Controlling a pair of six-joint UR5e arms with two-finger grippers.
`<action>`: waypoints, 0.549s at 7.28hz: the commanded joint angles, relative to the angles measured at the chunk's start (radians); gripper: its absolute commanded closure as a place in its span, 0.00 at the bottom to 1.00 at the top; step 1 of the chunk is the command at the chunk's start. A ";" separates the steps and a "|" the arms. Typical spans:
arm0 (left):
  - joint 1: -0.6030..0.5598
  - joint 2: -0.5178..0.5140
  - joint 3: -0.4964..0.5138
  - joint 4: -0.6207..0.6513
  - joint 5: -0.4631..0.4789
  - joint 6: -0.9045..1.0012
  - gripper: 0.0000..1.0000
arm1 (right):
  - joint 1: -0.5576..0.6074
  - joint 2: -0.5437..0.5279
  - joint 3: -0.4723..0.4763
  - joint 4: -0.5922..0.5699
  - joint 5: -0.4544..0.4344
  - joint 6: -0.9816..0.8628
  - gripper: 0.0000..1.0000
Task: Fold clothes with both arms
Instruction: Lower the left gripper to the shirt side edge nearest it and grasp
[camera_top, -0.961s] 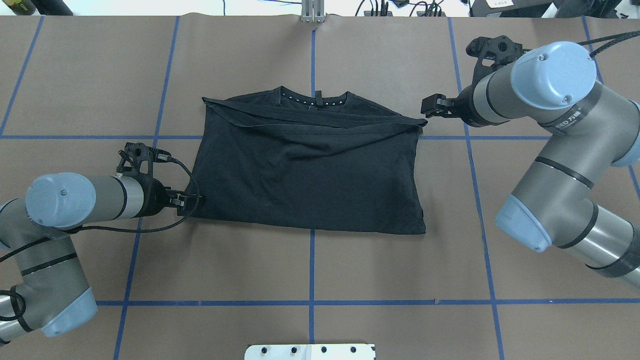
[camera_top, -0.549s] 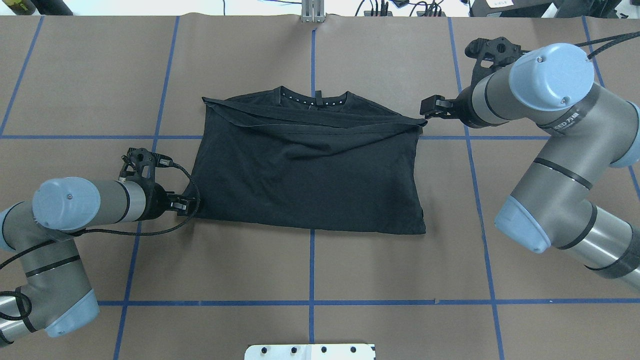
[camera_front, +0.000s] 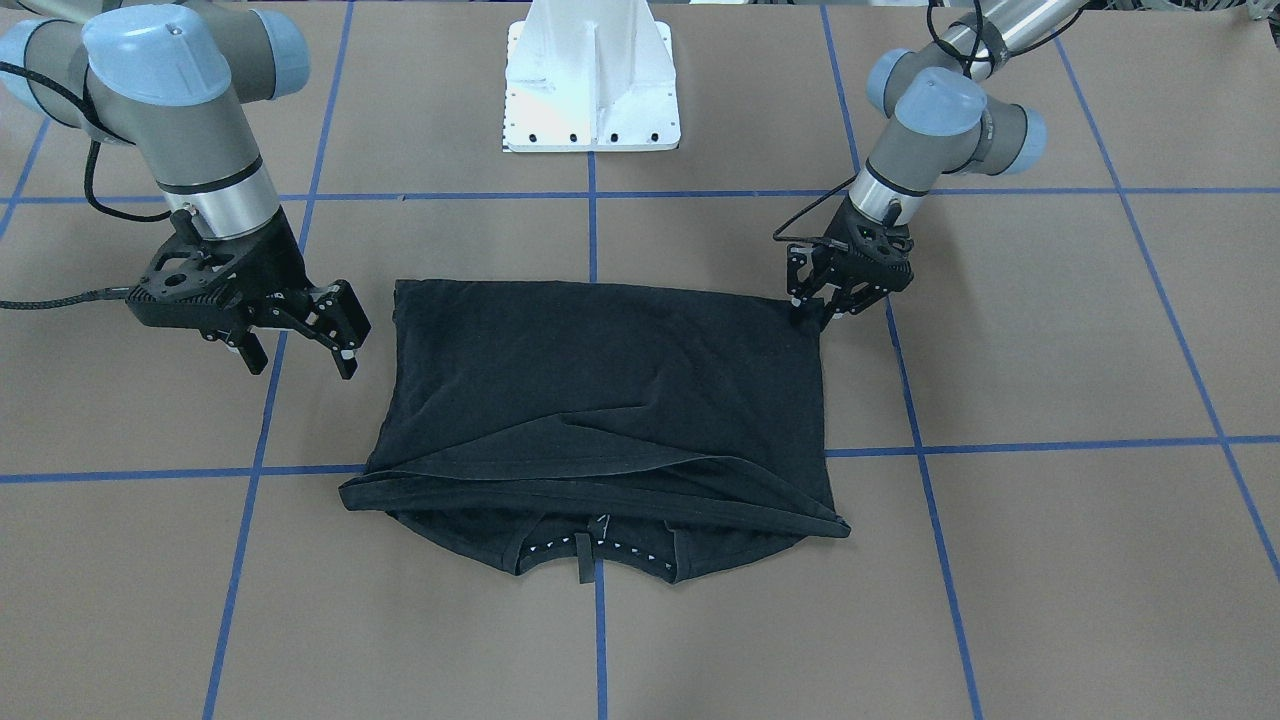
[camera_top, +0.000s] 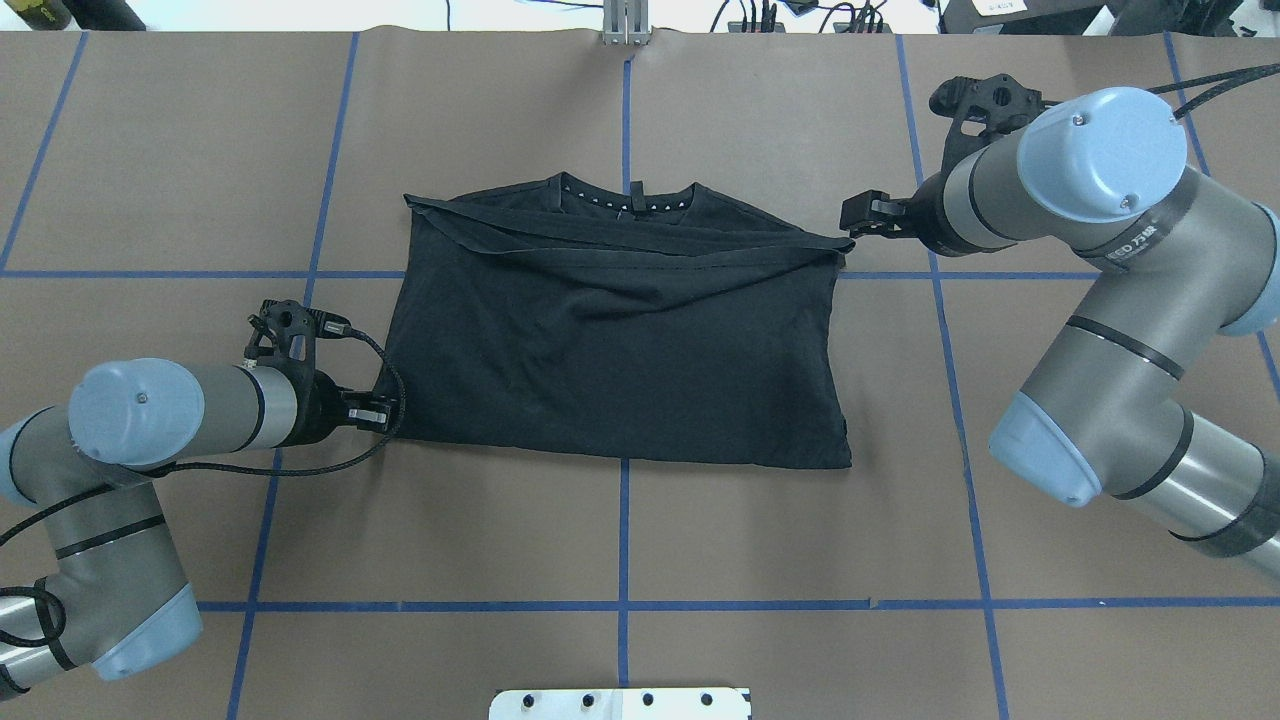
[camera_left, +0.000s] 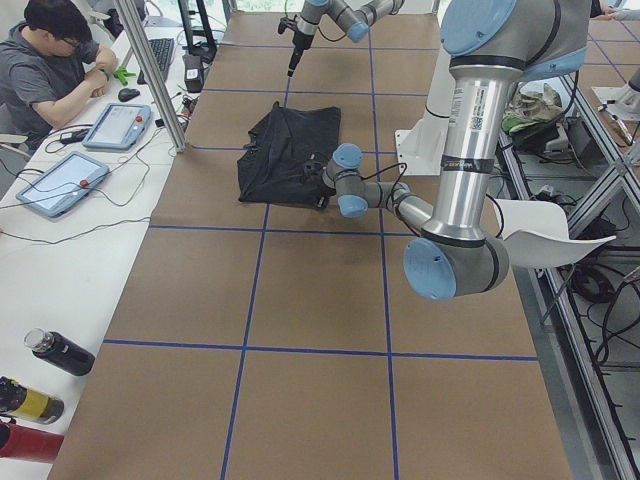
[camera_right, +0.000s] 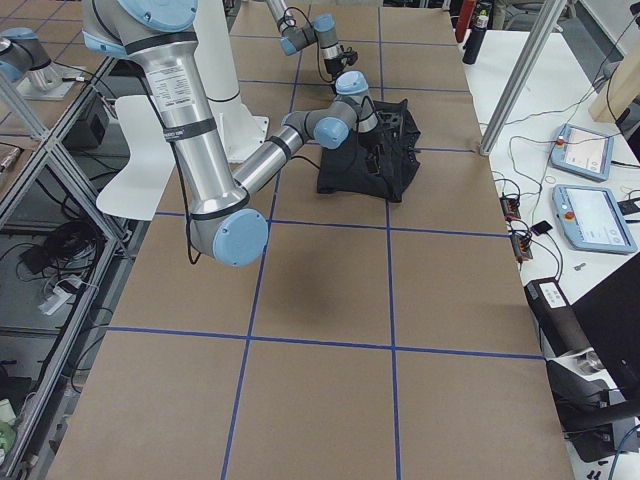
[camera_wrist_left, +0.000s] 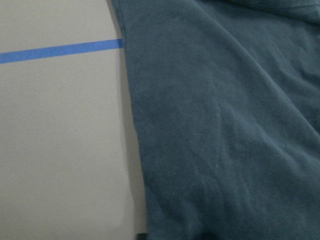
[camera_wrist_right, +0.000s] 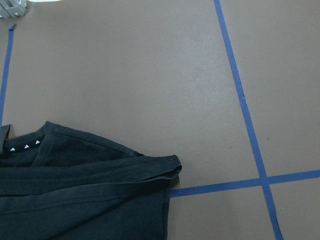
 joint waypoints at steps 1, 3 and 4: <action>0.006 0.000 -0.004 0.000 -0.001 -0.003 0.57 | 0.000 0.000 -0.002 0.000 0.000 -0.001 0.00; 0.006 0.001 -0.005 0.001 -0.001 -0.003 0.90 | 0.000 0.000 -0.004 0.000 -0.003 -0.001 0.00; 0.006 0.004 -0.007 0.003 0.001 -0.001 1.00 | -0.003 0.000 -0.004 0.000 -0.004 0.001 0.00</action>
